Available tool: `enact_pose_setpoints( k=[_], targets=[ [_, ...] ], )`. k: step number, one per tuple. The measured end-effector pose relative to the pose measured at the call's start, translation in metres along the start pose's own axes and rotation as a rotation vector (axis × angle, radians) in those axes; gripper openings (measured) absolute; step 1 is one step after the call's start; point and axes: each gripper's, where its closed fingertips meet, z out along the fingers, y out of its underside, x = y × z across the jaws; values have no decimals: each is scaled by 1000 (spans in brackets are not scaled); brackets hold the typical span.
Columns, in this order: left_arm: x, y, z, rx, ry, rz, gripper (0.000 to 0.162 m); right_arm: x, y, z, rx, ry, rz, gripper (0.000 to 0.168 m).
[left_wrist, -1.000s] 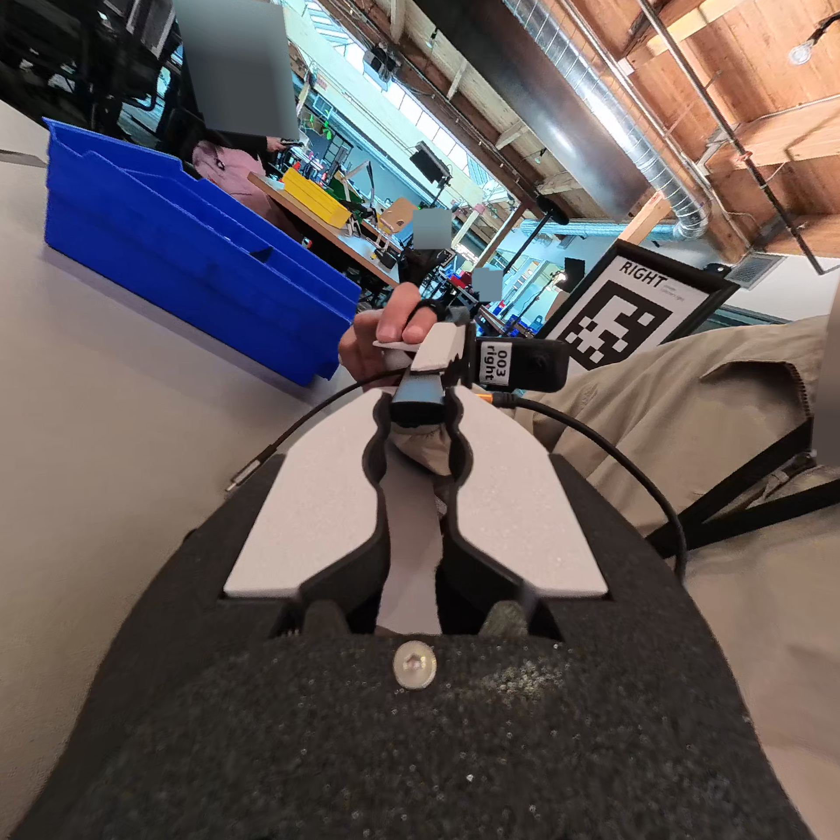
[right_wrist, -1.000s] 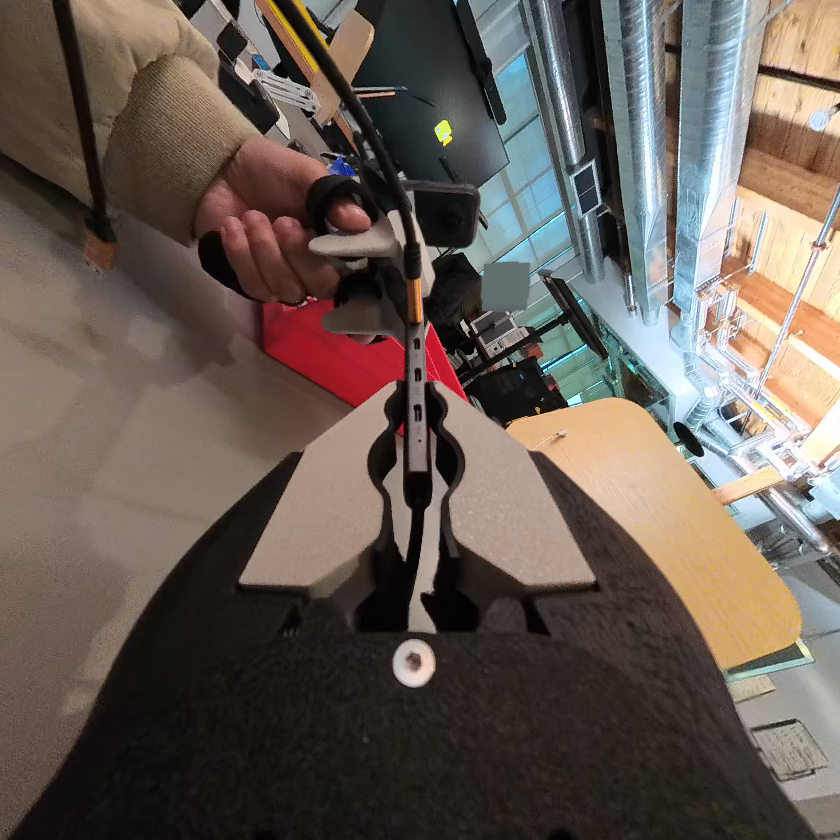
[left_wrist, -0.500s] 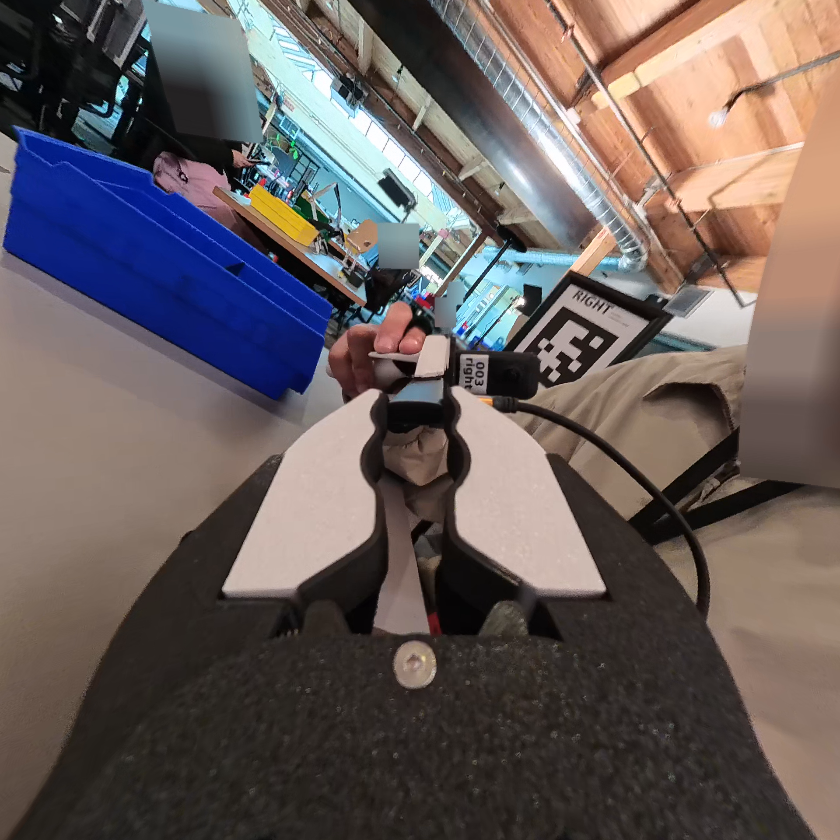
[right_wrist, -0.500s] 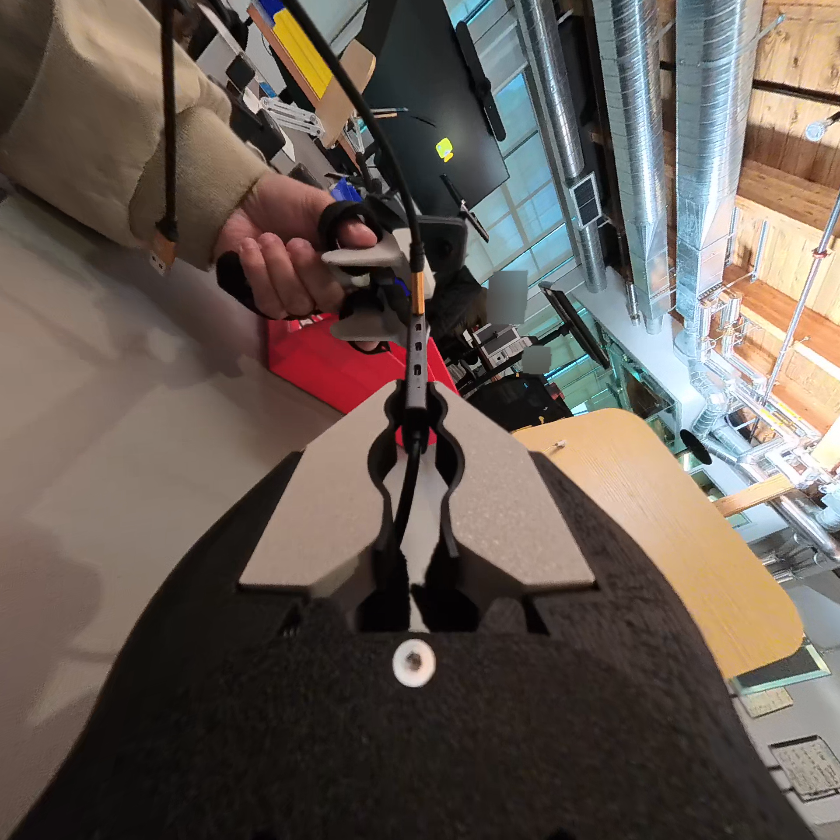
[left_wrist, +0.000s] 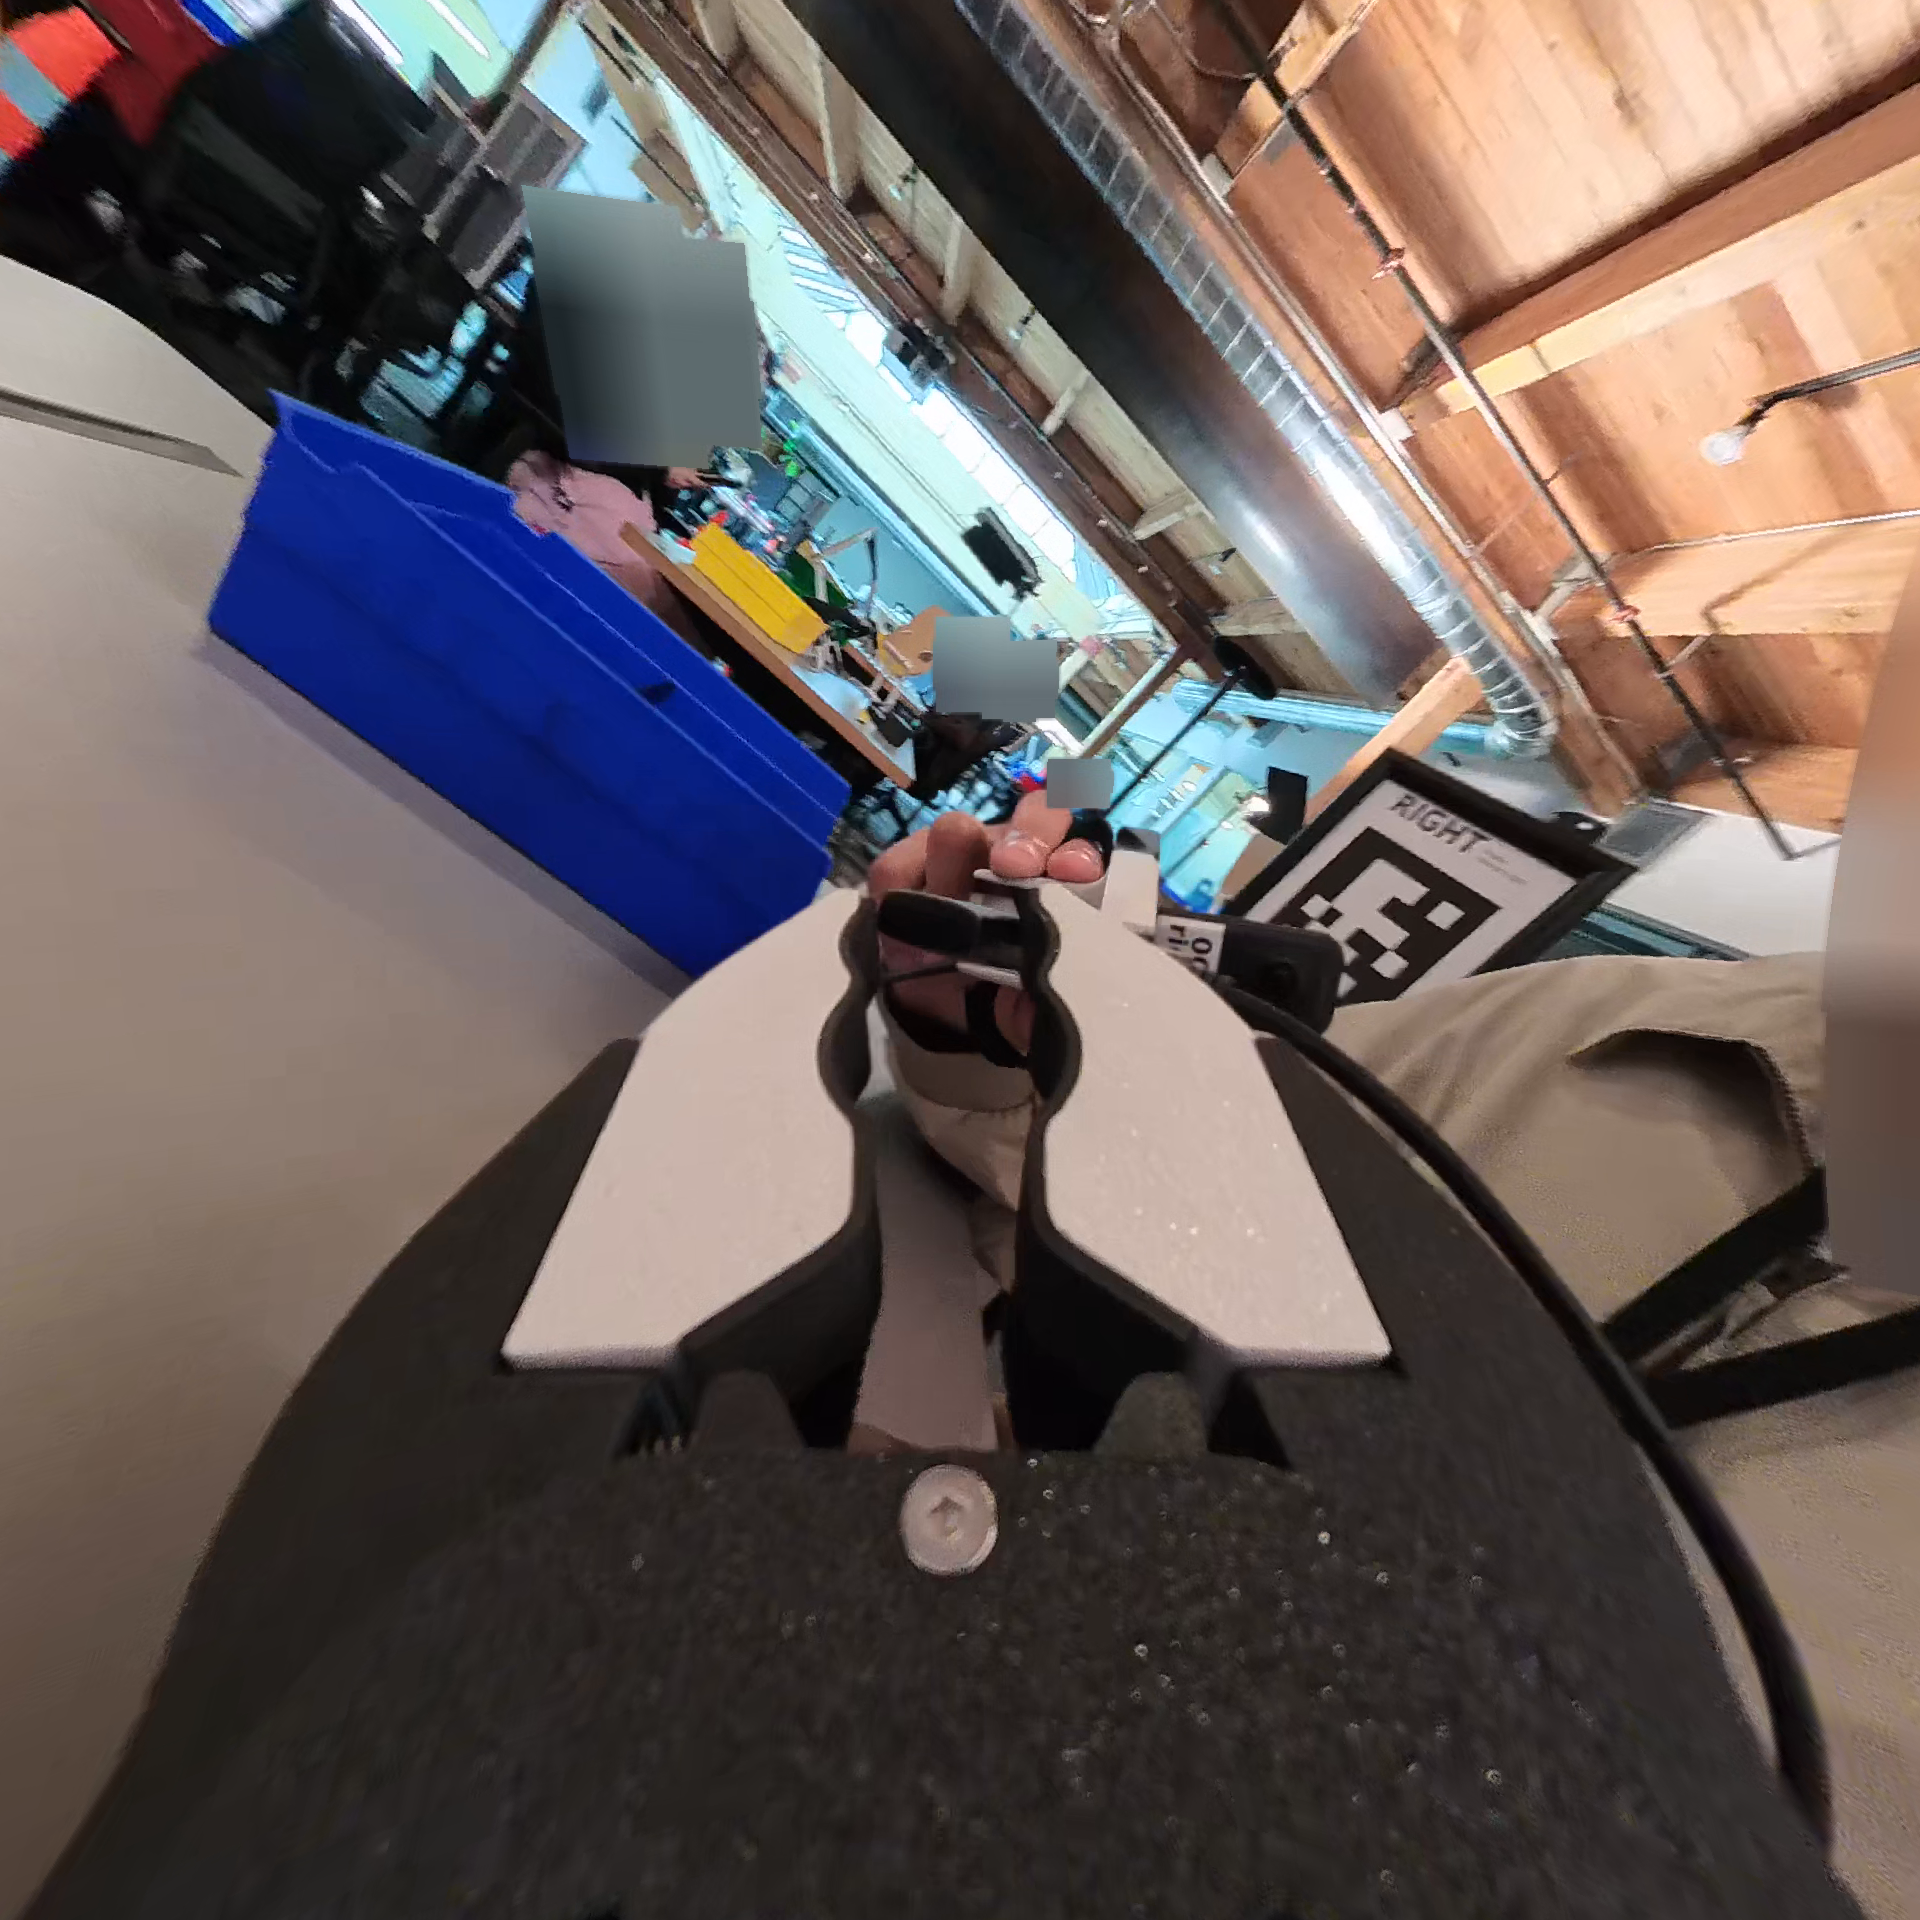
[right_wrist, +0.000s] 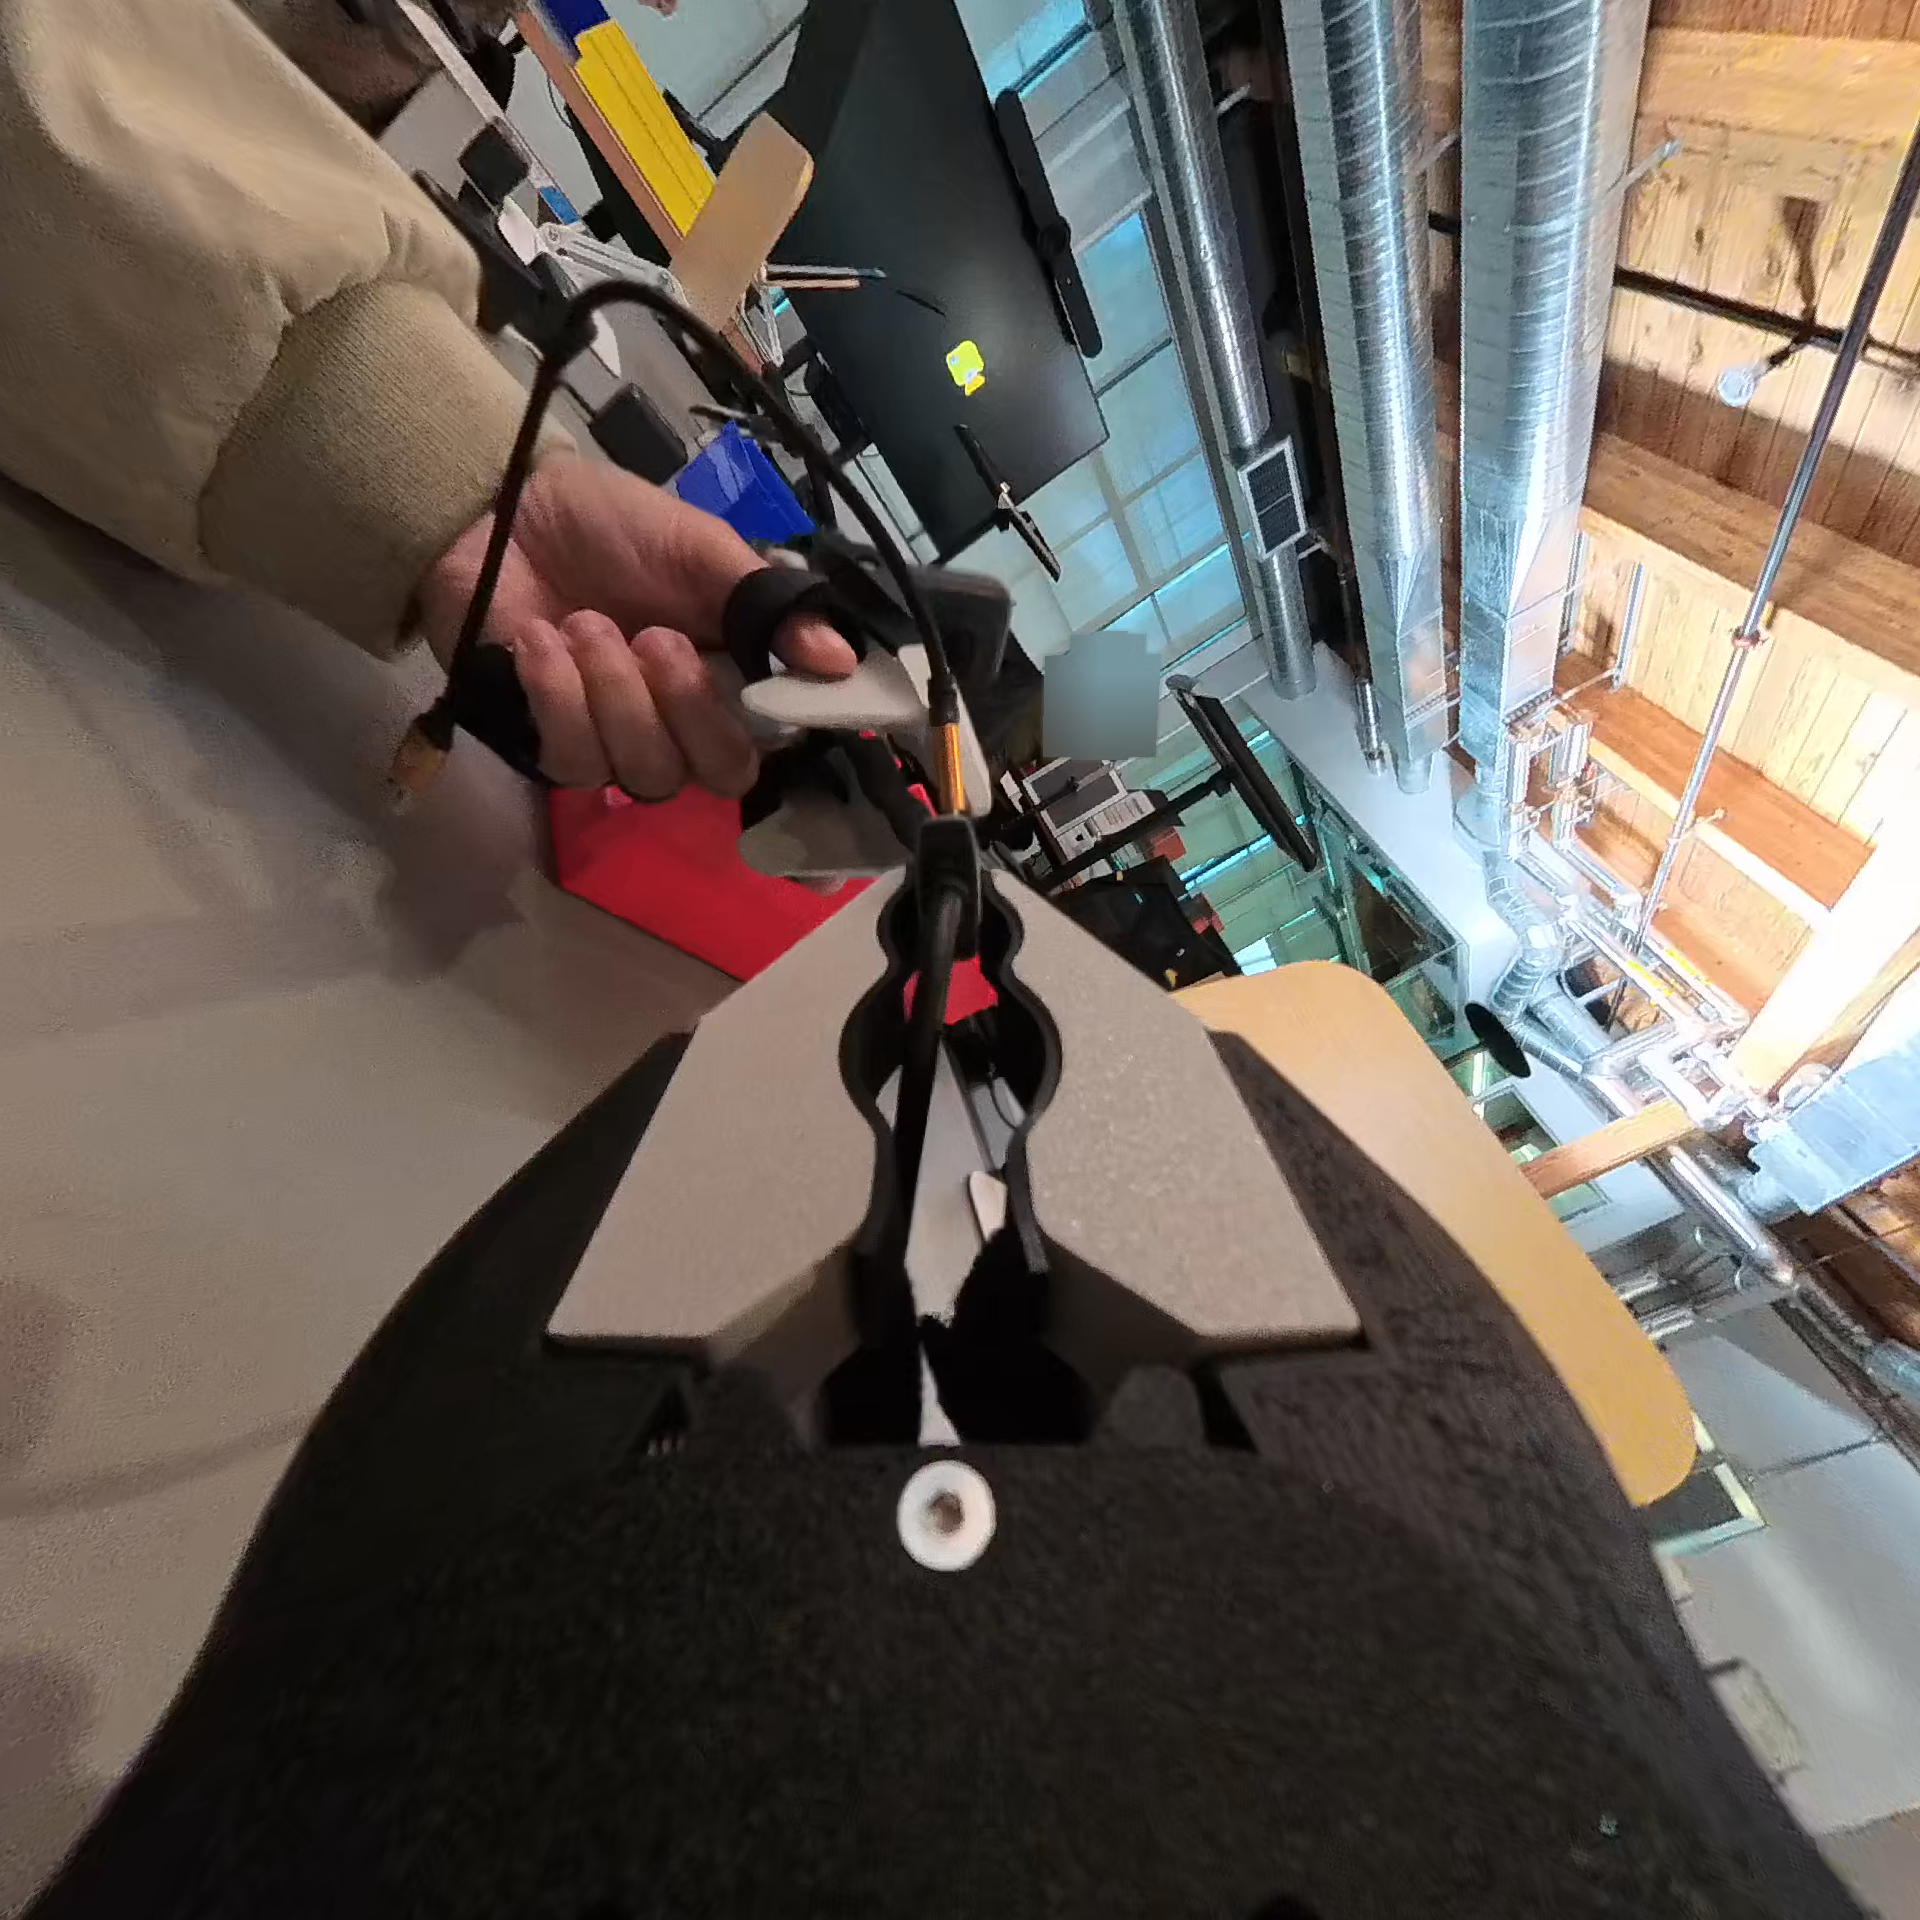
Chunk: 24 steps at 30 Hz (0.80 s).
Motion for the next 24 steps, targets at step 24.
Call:
enact_pose_setpoints(
  k=[24],
  targets=[
    [-8, -1, -2, 41, -26, -21, 21, -9, 5, 7, -30, 47, -96, 8]
  ],
)
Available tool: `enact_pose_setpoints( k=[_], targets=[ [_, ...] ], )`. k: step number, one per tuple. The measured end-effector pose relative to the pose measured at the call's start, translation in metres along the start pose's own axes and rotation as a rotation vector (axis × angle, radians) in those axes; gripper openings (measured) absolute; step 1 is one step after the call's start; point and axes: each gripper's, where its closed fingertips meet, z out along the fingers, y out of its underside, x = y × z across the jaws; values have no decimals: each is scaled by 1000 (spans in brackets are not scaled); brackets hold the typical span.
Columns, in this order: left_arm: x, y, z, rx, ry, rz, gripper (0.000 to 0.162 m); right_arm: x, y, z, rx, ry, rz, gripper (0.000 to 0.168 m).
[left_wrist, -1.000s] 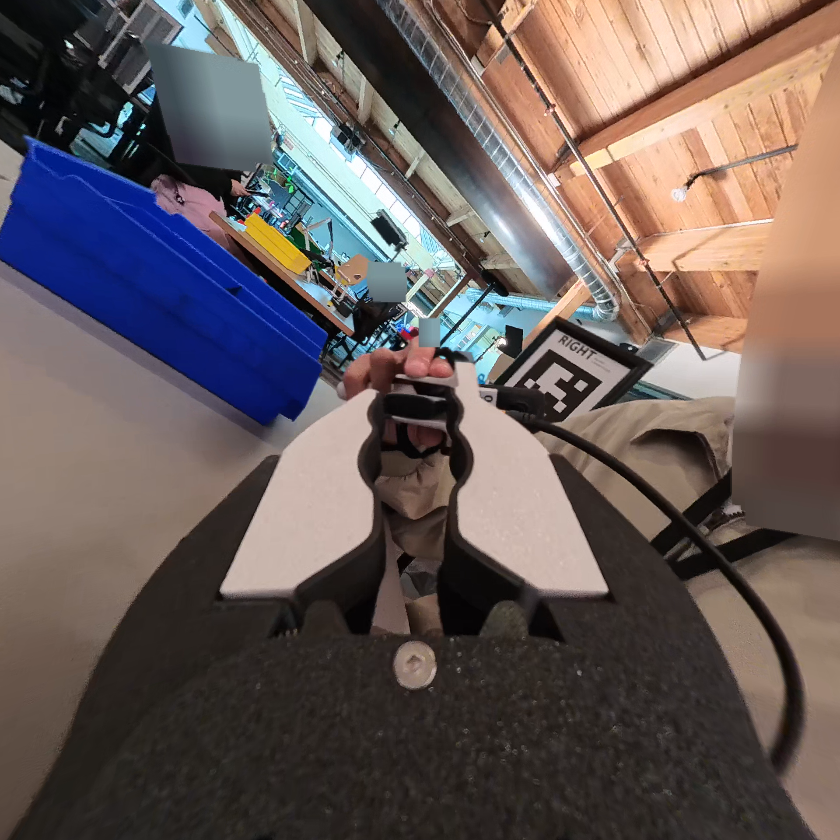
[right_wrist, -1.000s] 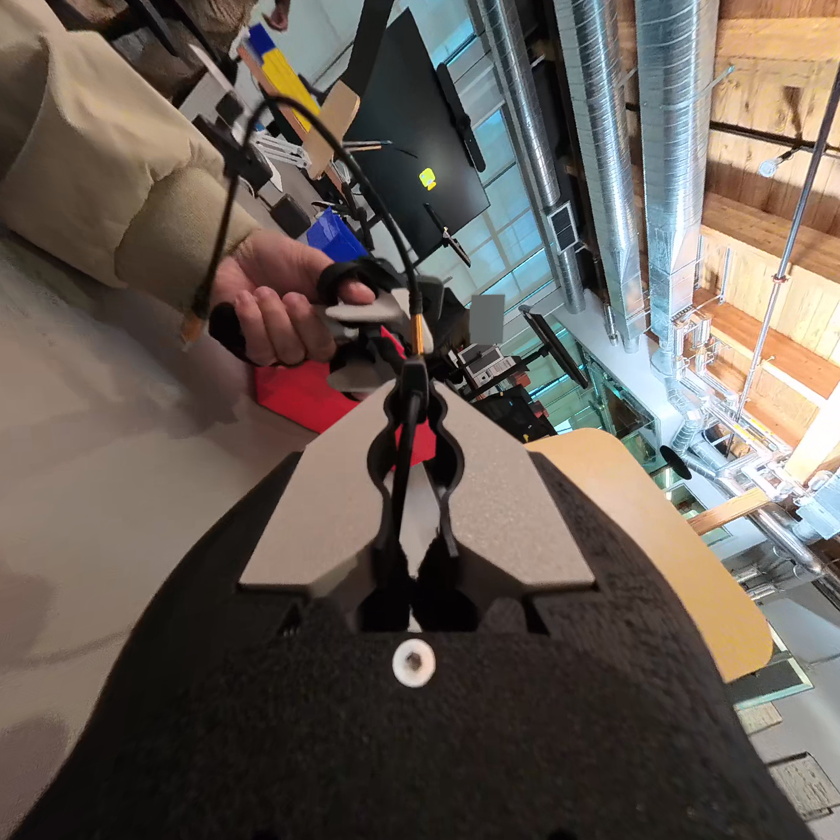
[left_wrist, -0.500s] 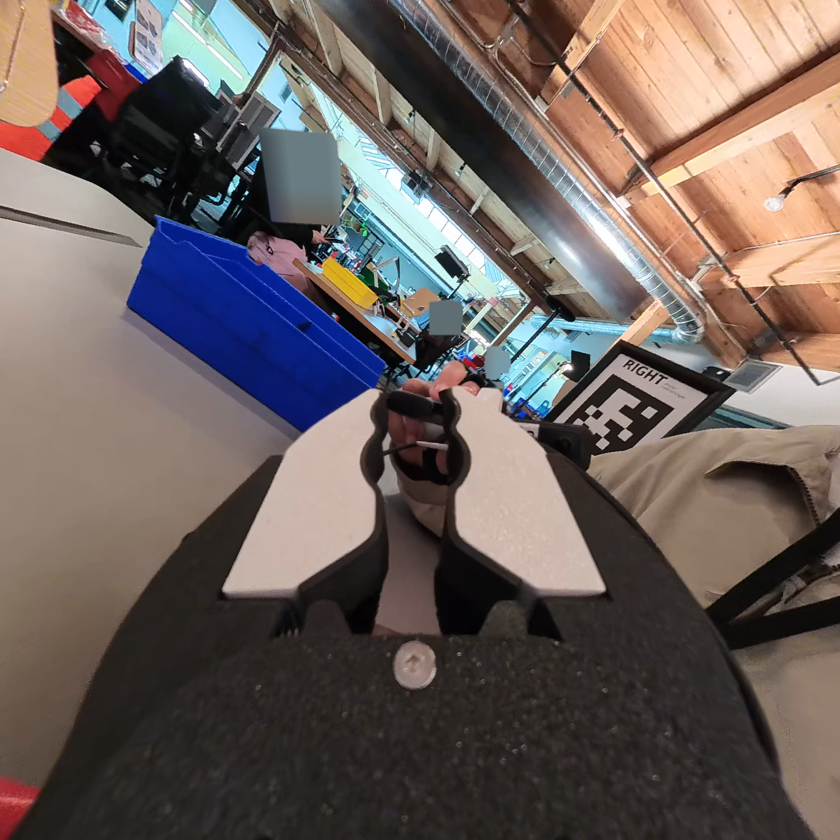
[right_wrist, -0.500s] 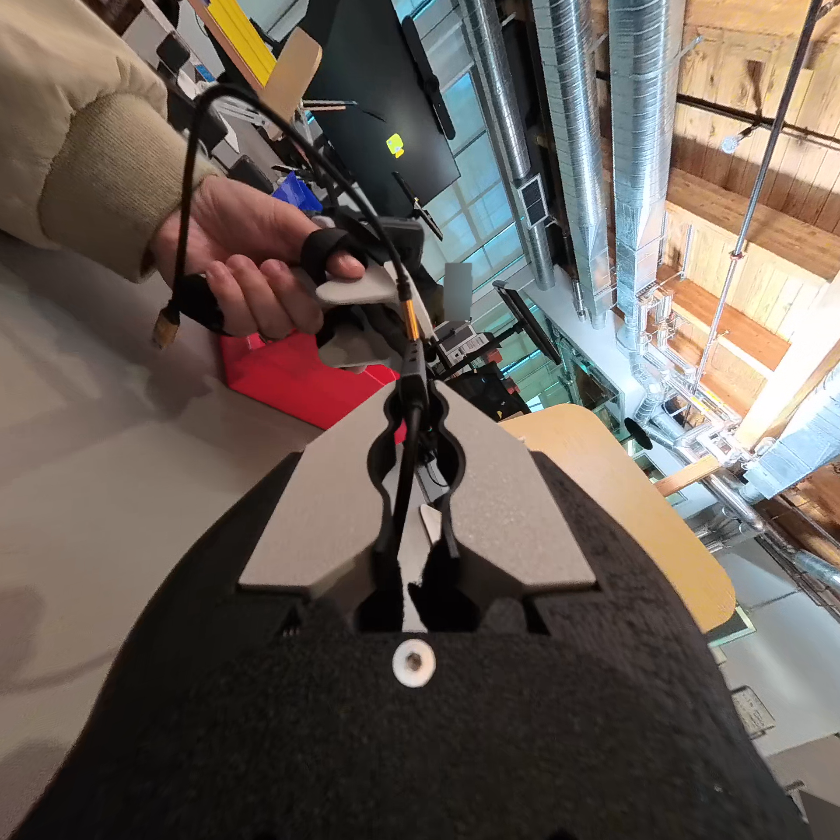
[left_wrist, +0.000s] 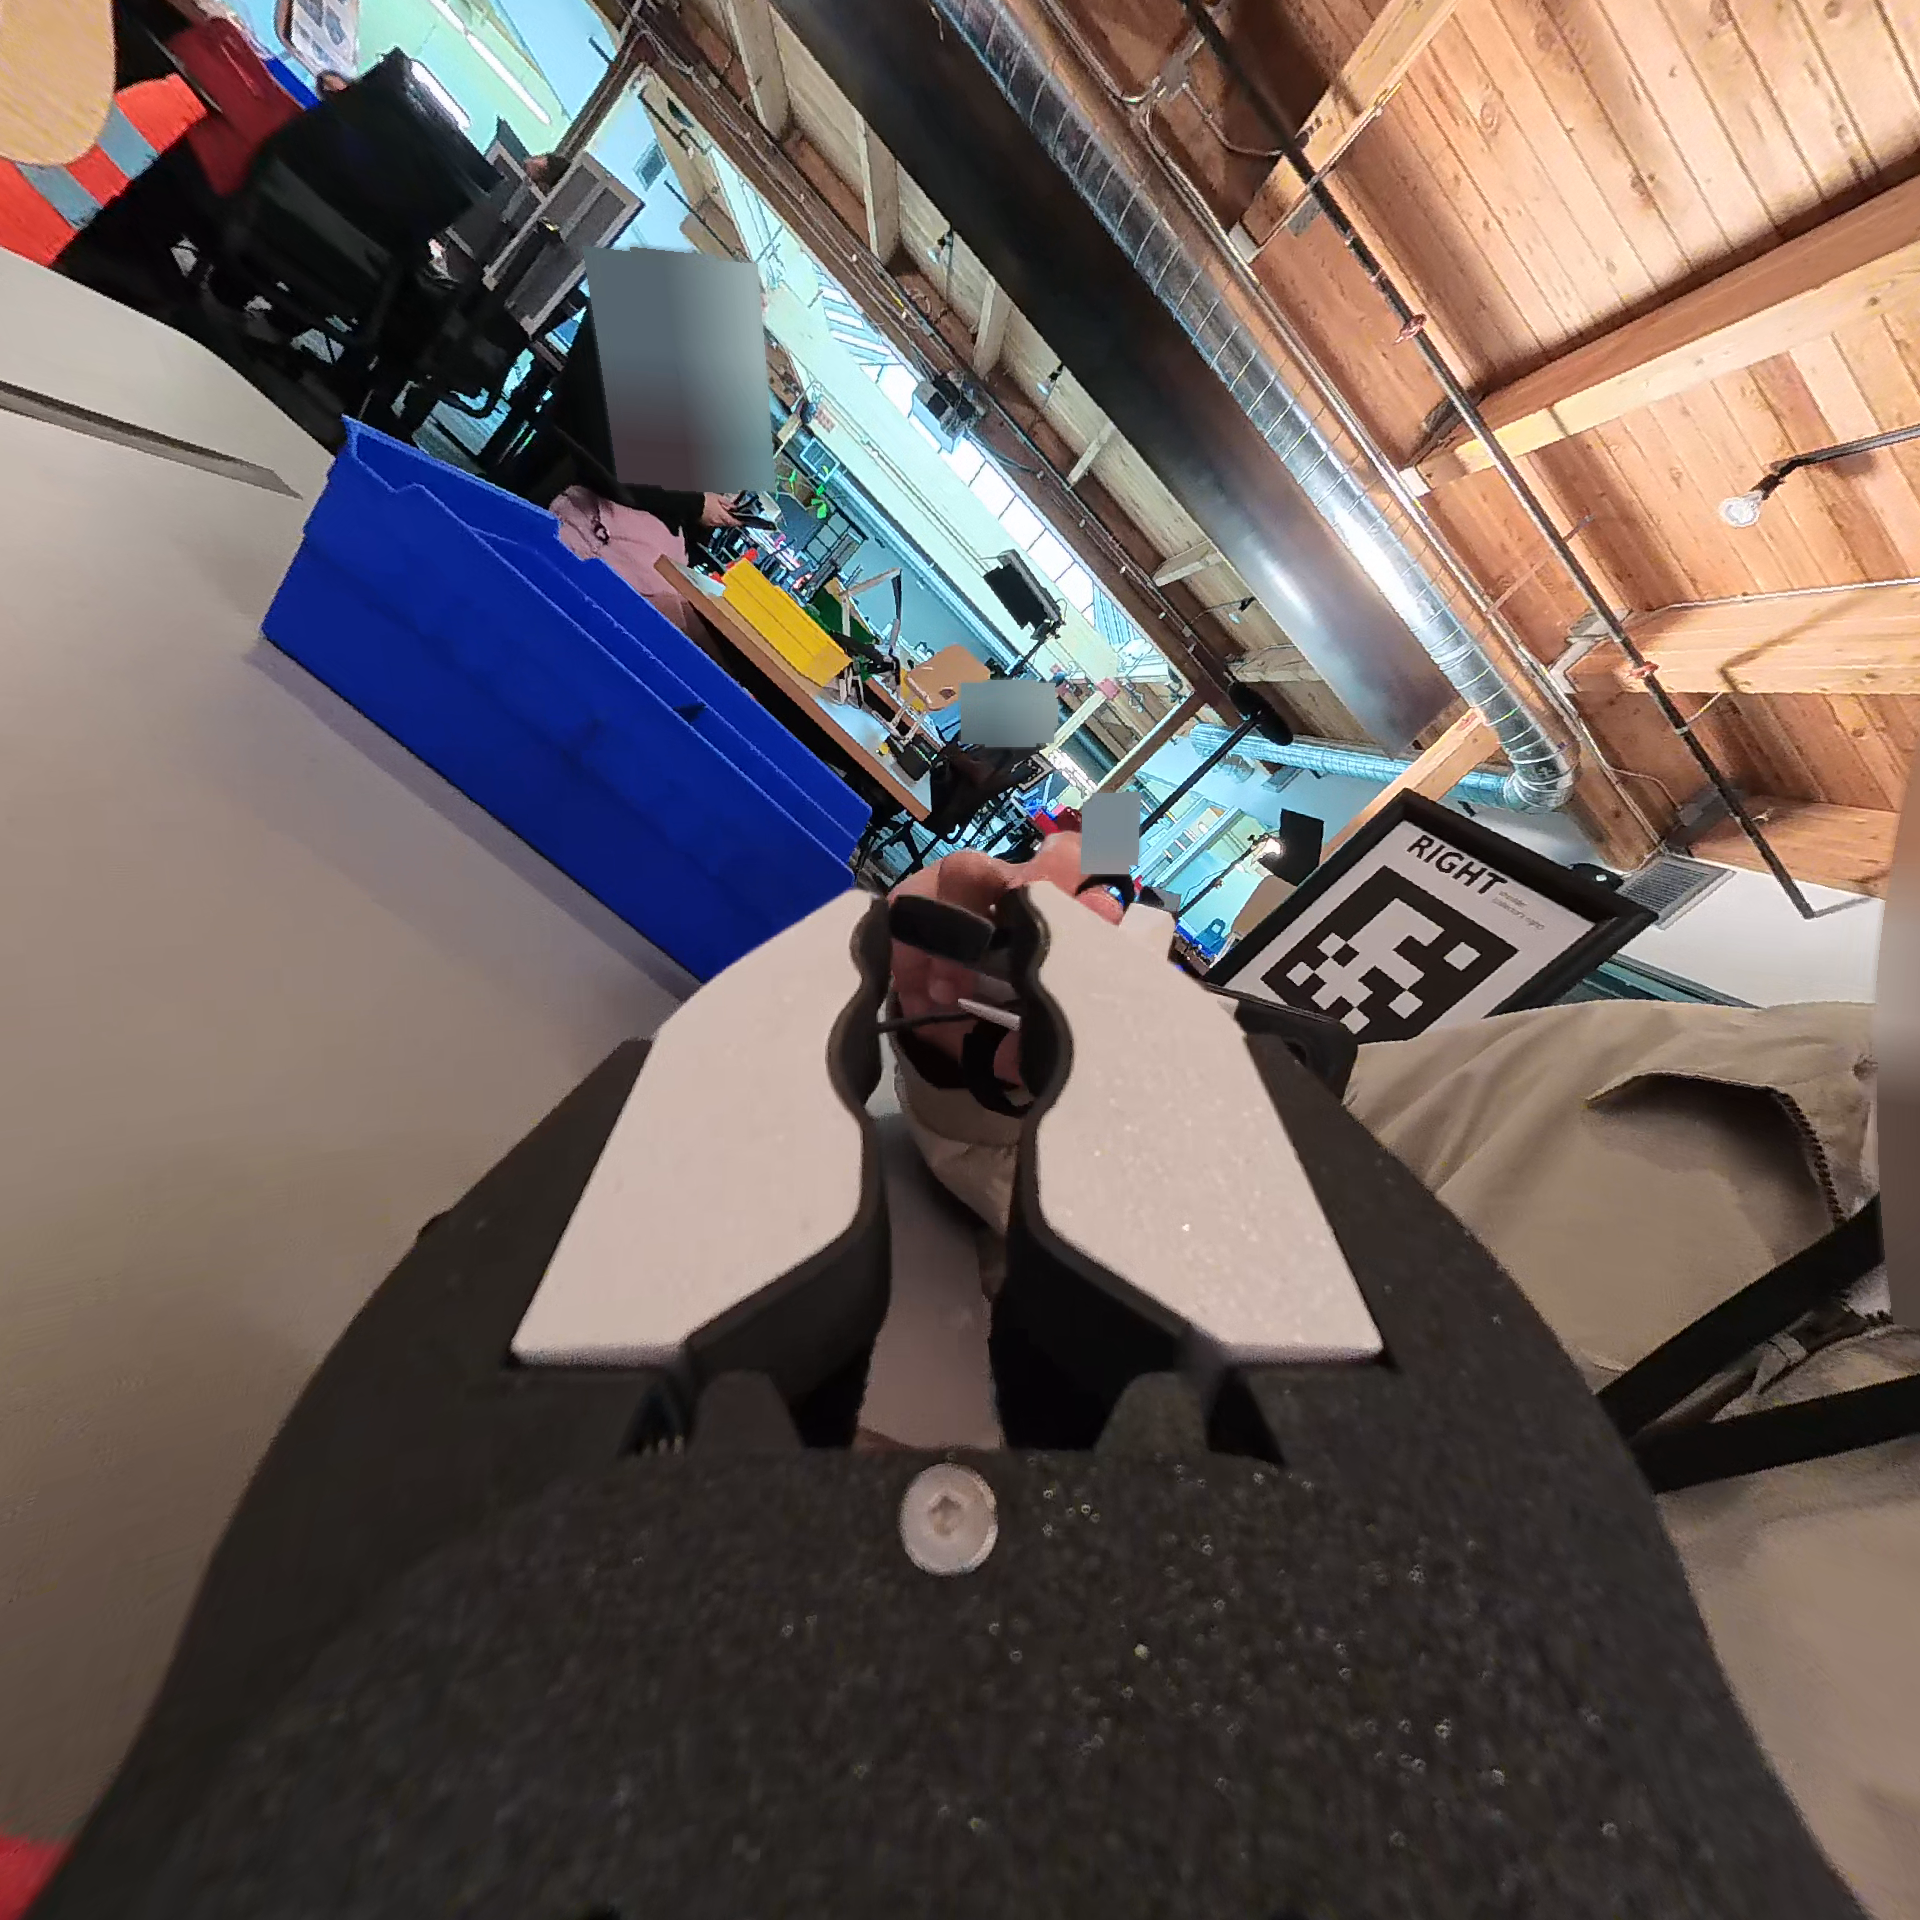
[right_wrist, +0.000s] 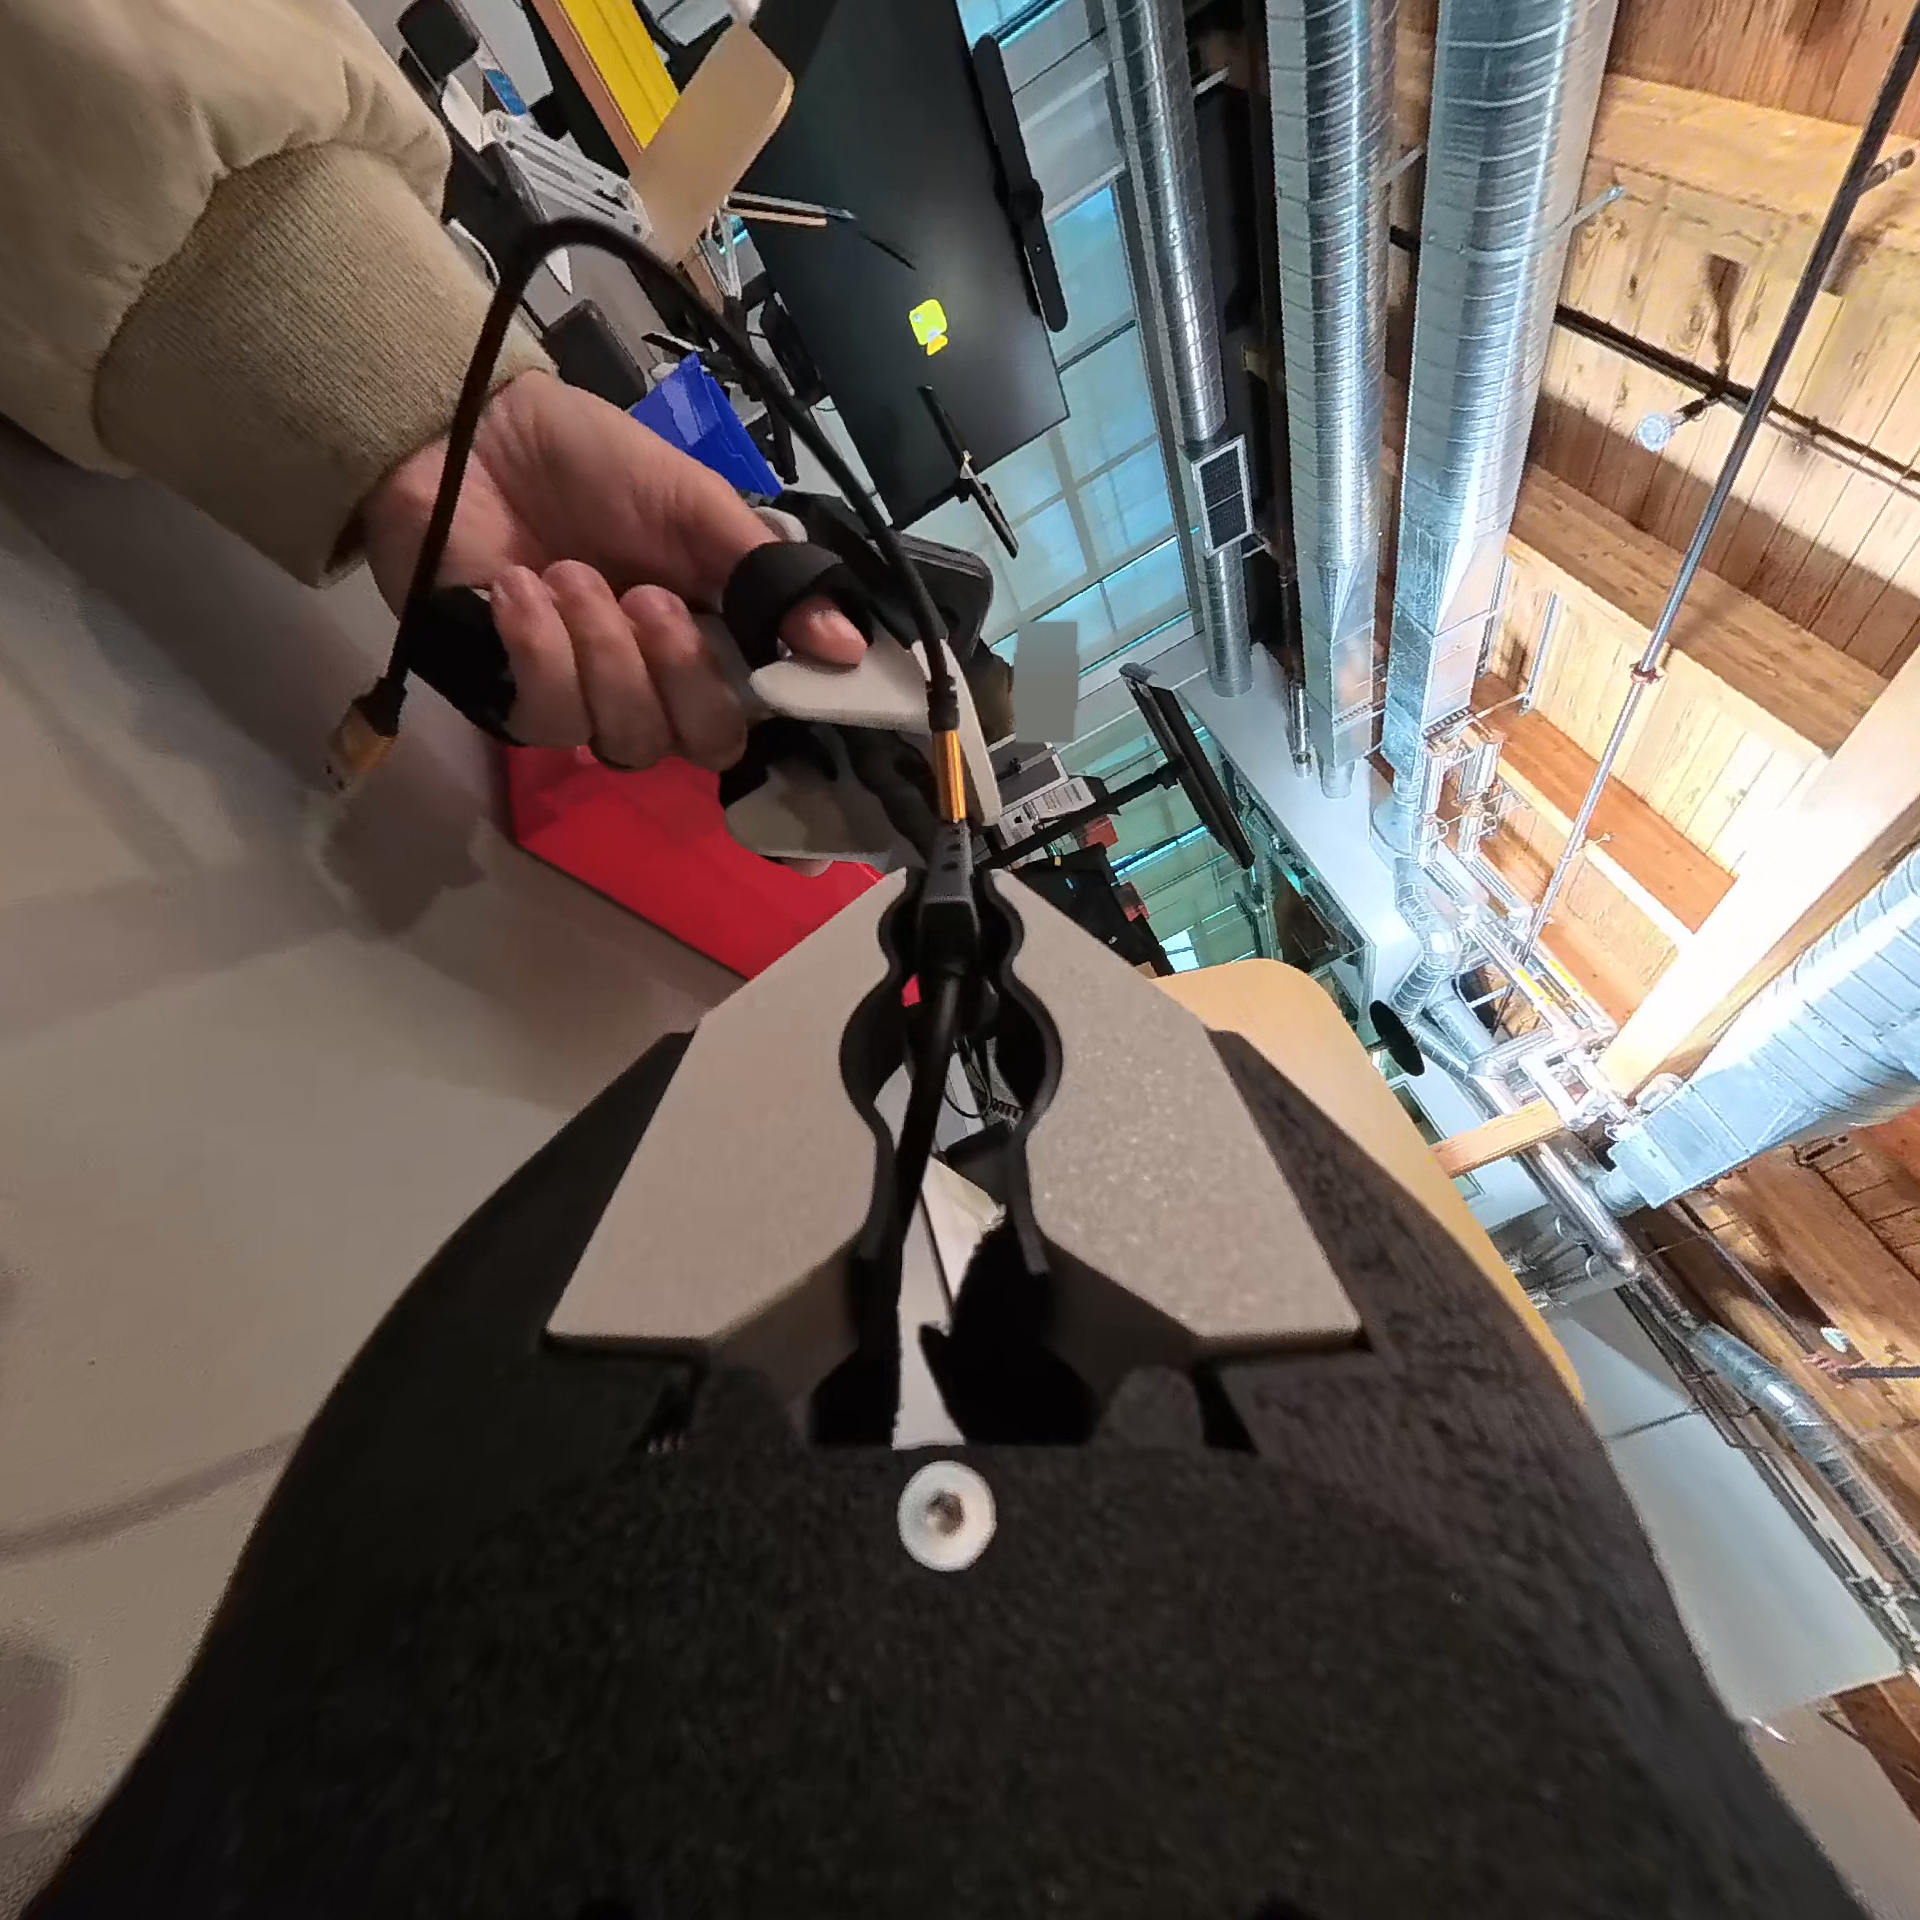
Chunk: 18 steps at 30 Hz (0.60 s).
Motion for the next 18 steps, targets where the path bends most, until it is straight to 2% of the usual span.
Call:
enact_pose_setpoints(
  k=[6, 10, 15, 18],
  targets=[
    [-5, -2, 1, 15, -38, -8, 22, 1, 5, 1, -20, 4, 4, 8],
    [-7, -13, -4, 4, -176, 150, 22, 2, 16, 4, -47, 13, 3, 8],
    [28, -79, -52, 186, -358, 366, 27, 21, 53, 15, -143, 129, -146, 9],
    [59, -94, -92, 281, -468, 451, 26, 63, 39, 19, -159, 196, -339, 9]
  ],
)
